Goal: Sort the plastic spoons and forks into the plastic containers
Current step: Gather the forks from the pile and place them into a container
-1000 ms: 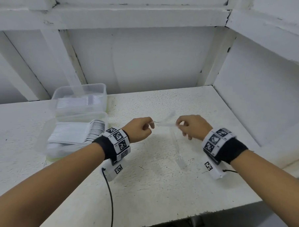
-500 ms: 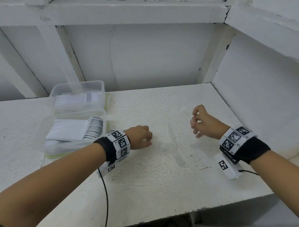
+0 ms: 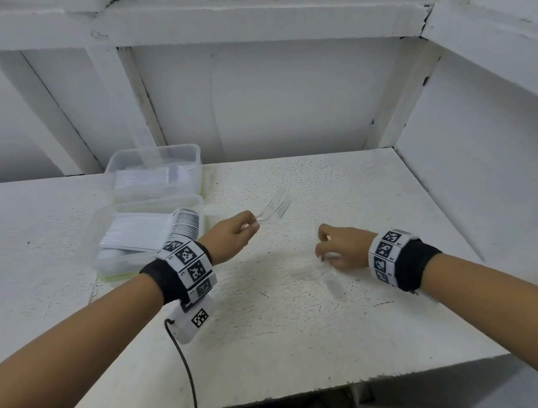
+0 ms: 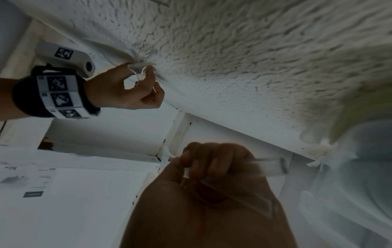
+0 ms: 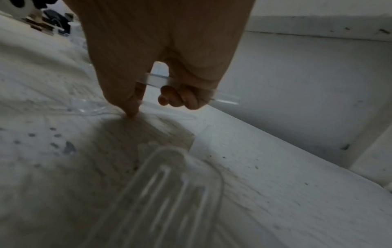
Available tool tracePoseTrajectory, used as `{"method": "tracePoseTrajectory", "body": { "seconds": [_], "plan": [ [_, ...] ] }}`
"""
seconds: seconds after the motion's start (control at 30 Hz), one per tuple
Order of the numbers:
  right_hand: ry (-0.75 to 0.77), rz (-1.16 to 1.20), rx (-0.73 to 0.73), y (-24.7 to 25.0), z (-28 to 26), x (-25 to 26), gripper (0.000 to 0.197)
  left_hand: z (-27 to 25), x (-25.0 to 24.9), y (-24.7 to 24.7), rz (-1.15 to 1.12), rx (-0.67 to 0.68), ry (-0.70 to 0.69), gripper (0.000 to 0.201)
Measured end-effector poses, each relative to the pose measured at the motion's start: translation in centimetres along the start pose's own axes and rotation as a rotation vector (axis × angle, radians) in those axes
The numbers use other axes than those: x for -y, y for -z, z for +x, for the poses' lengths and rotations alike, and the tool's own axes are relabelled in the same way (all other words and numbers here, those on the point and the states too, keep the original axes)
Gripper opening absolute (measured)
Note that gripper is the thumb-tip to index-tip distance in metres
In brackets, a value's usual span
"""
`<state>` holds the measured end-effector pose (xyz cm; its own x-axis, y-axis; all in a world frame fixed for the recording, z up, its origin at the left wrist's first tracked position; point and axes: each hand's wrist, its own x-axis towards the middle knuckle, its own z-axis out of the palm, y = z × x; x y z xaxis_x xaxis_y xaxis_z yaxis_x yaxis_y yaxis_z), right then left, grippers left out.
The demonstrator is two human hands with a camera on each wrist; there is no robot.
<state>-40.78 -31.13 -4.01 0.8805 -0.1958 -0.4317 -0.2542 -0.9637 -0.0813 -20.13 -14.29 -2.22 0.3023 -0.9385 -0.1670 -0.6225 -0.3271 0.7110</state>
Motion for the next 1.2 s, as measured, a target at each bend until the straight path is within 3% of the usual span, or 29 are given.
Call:
{"method": "tracePoseTrajectory", "body": {
  "seconds": [0.1, 0.23, 0.37, 0.53, 0.63, 0.77, 1.03, 1.13, 1.2],
  "plan": [
    [-0.025, 0.084, -0.108, 0.2, -0.3, 0.0, 0.023, 0.4, 0.0, 0.0, -0.029, -0.087, 0.009, 0.017],
    [-0.247, 0.516, -0.425, 1.7, -1.6, -0.7, 0.016, 1.8, -0.9, -0.3, -0.008, -0.189, -0.047, 0.028],
    [-0.448, 1.072, -0.568, 3.1, -3.8, -2.7, 0.021, 4.5, -3.1, -2.7, 0.075, -0.026, -0.119, 0.03],
    [-0.695, 1.069, -0.622, 3.6, -6.4, -5.4, 0.019, 8.5, -7.4, -7.0, 0.37, 0.219, -0.339, 0.035],
    [-0.768, 1.046, -0.611, 3.2, -7.4, -6.3, 0.018, 10.4, -9.5, -9.3, 0.55, 0.334, -0.478, 0.04],
    [-0.799, 1.025, -0.574, 2.3, -7.9, -6.2, 0.021, 11.1, -10.4, -11.6, 0.717, 0.469, -0.461, 0.038],
    [-0.884, 0.969, -0.511, 1.1, -8.7, -5.7, 0.018, 9.5, -8.1, -8.7, 0.607, 0.393, -0.393, 0.021],
    [-0.953, 0.802, -0.307, 0.0, -8.4, -4.7, 0.022, 8.8, -6.4, -6.6, 0.454, 0.314, -0.343, 0.014],
    [-0.954, 0.63, -0.134, -1.2, -7.8, -4.0, 0.023, 8.4, -5.2, -5.4, 0.367, 0.228, -0.289, 0.021]
  ]
}}
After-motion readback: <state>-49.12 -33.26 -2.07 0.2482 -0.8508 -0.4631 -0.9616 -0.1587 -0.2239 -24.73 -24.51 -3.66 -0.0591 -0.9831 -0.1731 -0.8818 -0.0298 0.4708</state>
